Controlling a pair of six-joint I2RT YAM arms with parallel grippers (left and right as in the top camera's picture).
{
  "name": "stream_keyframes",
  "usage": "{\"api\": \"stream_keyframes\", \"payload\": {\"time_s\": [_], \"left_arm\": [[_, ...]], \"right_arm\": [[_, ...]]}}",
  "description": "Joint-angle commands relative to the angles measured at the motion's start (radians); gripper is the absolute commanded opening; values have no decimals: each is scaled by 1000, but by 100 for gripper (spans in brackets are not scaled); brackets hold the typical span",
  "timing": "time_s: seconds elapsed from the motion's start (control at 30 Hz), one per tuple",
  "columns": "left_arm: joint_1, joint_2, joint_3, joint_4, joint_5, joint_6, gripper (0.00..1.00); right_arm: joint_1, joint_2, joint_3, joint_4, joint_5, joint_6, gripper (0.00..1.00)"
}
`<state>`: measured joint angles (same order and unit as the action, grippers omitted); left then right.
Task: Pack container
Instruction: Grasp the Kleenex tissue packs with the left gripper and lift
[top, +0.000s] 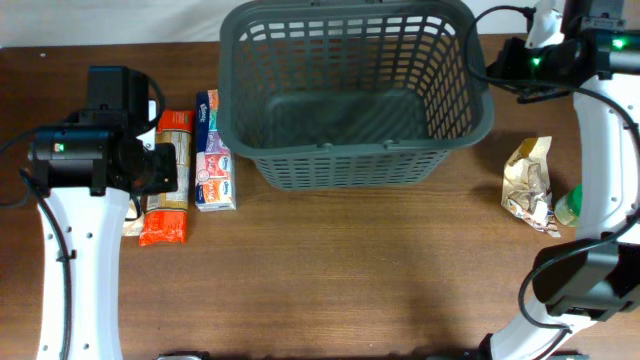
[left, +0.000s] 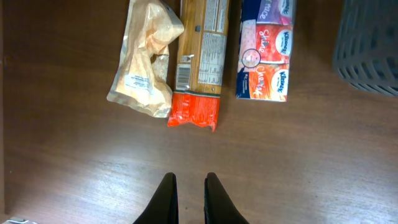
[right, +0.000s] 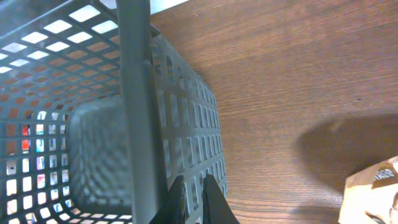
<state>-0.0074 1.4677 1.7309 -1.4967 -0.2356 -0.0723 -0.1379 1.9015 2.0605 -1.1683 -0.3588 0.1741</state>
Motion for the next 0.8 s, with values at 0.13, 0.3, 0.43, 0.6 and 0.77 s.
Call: {"api": "stream_keyframes", "payload": {"time_s": [0.13, 0.3, 0.43, 0.6, 0.77], "left_arm": [[6, -11, 3, -6, 11, -10, 10], [24, -4, 2, 4, 11, -9, 18], [63, 49, 2, 3, 155, 69, 36], [78, 187, 2, 1, 351, 201, 55], [78, 315, 2, 49, 360, 221, 63]], "right_arm": [[-16, -23, 3, -14, -37, -13, 4], [-116, -139, 3, -24, -29, -1, 4], [-238, -267, 3, -32, -24, -1, 4], [-391, -360, 3, -39, -23, -2, 95], [-495, -370, 2, -40, -22, -2, 99]]}}
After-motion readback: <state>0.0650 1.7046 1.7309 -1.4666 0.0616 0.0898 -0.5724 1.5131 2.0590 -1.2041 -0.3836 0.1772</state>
